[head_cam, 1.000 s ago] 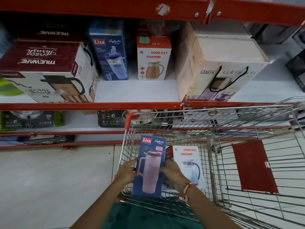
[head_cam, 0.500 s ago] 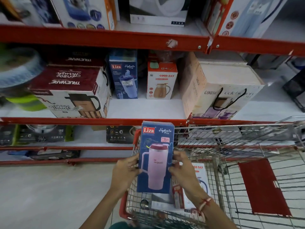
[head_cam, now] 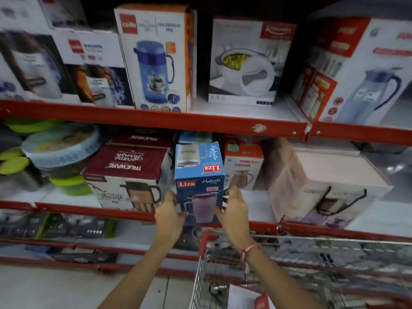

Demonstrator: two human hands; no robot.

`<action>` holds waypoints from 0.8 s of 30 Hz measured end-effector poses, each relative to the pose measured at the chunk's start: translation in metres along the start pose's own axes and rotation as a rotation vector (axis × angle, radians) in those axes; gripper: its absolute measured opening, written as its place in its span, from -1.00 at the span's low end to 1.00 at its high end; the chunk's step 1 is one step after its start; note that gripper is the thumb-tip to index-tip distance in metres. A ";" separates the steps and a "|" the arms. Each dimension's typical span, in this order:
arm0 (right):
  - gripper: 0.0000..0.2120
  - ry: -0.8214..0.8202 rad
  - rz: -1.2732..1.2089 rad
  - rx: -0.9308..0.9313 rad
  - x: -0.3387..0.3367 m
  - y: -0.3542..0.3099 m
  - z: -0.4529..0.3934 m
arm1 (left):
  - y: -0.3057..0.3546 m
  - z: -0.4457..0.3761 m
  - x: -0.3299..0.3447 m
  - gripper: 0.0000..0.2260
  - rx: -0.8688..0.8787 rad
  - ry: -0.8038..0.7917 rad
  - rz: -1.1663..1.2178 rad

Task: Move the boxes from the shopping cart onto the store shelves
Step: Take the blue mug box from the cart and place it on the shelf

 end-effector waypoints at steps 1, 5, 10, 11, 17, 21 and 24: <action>-0.51 -0.015 0.031 -0.010 0.006 0.000 -0.012 | 0.000 -0.012 0.001 -0.59 0.005 -0.004 -0.008; -0.44 -0.059 0.126 0.023 0.026 0.007 -0.050 | -0.008 -0.053 0.007 -0.66 0.012 0.005 -0.072; -0.43 -0.146 0.183 0.077 0.045 0.021 -0.071 | -0.025 -0.084 0.017 -0.70 -0.035 -0.026 -0.130; -0.45 -0.153 0.182 0.077 0.047 0.022 -0.074 | -0.028 -0.087 0.019 -0.69 -0.041 -0.036 -0.123; -0.56 -0.157 0.165 0.071 0.053 0.030 -0.085 | -0.039 -0.097 0.026 -0.64 -0.042 -0.041 -0.124; -0.68 -0.187 0.138 0.065 0.054 0.037 -0.085 | -0.044 -0.099 0.027 -0.66 -0.053 -0.086 -0.136; -0.73 -0.180 0.119 0.048 0.052 0.047 -0.071 | -0.049 -0.091 0.030 -0.68 -0.077 -0.111 -0.162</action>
Point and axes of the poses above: each hand's wrist, its own z-axis away from the middle knuckle, its own x-axis out of the palm, y = z × x, the point moved 2 cm from there along -z, towards the middle knuckle, and after that the axes turned 8 degrees about -y, right-handed, at the moved point
